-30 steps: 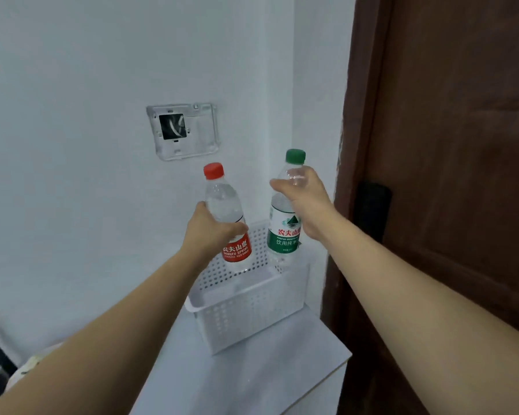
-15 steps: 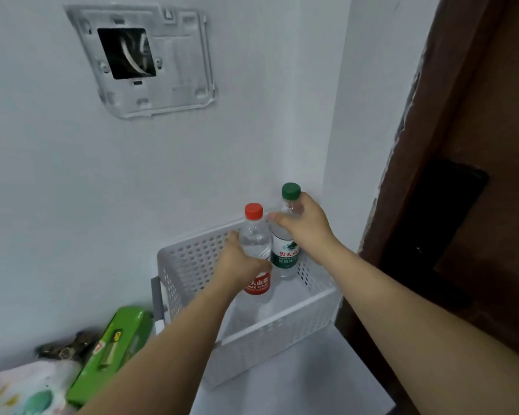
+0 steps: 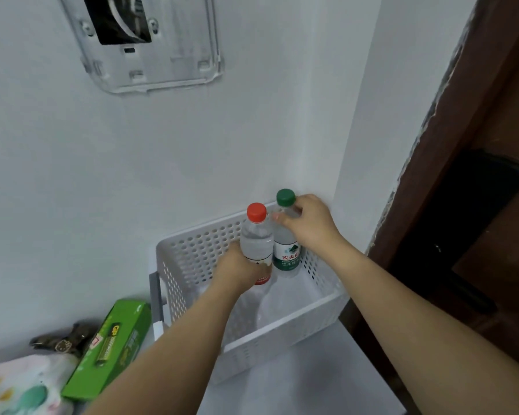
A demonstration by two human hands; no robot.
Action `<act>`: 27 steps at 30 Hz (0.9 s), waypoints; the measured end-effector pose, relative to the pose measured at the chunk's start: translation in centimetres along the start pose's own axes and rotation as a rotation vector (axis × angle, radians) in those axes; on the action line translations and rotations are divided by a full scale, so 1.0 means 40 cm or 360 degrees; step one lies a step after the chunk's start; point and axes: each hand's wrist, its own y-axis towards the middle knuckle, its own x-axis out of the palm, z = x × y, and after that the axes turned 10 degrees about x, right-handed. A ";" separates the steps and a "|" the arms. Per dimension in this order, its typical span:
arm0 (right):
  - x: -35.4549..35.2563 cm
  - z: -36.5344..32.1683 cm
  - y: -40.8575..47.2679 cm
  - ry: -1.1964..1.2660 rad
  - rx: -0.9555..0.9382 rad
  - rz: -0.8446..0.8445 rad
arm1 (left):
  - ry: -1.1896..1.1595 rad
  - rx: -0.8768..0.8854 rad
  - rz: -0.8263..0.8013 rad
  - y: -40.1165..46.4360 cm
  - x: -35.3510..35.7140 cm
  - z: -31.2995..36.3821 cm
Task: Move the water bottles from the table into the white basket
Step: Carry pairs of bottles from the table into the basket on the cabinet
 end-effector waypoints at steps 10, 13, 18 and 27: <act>0.016 0.024 0.001 0.0319 -0.0007 0.0124 | -0.0118 0.0008 0.0015 0.011 0.009 -0.006; 0.019 0.020 0.001 0.0229 -0.0018 0.0140 | -0.0082 0.0017 -0.0012 0.015 0.011 -0.008; 0.013 0.009 -0.006 0.0125 -0.0040 0.0133 | -0.0107 -0.0044 0.0025 0.010 0.014 -0.008; -0.090 -0.034 -0.107 0.0149 0.0028 0.0168 | -0.0165 0.0006 0.0068 -0.032 -0.032 0.077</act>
